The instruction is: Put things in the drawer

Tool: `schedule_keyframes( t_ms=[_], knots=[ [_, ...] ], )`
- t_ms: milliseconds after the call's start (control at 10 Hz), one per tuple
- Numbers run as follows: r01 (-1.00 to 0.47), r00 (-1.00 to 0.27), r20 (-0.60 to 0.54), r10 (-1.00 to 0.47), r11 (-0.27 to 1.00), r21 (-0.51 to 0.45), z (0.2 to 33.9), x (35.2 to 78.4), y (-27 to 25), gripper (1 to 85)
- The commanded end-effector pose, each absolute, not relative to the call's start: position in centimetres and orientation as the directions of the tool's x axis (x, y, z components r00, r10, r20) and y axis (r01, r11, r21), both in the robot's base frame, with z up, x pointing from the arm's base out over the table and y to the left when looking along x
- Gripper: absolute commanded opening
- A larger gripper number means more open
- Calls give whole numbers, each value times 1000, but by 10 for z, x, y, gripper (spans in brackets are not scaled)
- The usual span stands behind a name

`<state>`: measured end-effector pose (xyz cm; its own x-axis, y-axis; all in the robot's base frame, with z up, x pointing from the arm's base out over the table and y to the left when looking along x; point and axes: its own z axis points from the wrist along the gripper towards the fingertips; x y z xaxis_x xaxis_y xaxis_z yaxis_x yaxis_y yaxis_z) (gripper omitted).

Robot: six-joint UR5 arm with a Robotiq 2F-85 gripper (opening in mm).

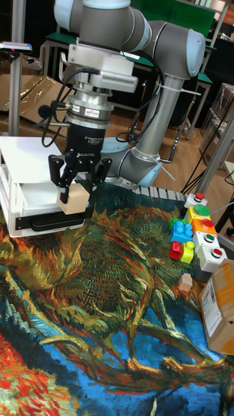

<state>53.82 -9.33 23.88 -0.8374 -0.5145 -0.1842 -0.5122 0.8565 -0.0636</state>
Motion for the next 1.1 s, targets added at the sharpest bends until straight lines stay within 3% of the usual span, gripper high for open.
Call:
schedule_keyframes(
  t_ms=[0,1000],
  knots=[
    [-489,-850,-200,-488,871,-48,242,550,-81,13],
    [-485,-852,-202,-483,873,-41,246,543,-83,13]
  ],
)
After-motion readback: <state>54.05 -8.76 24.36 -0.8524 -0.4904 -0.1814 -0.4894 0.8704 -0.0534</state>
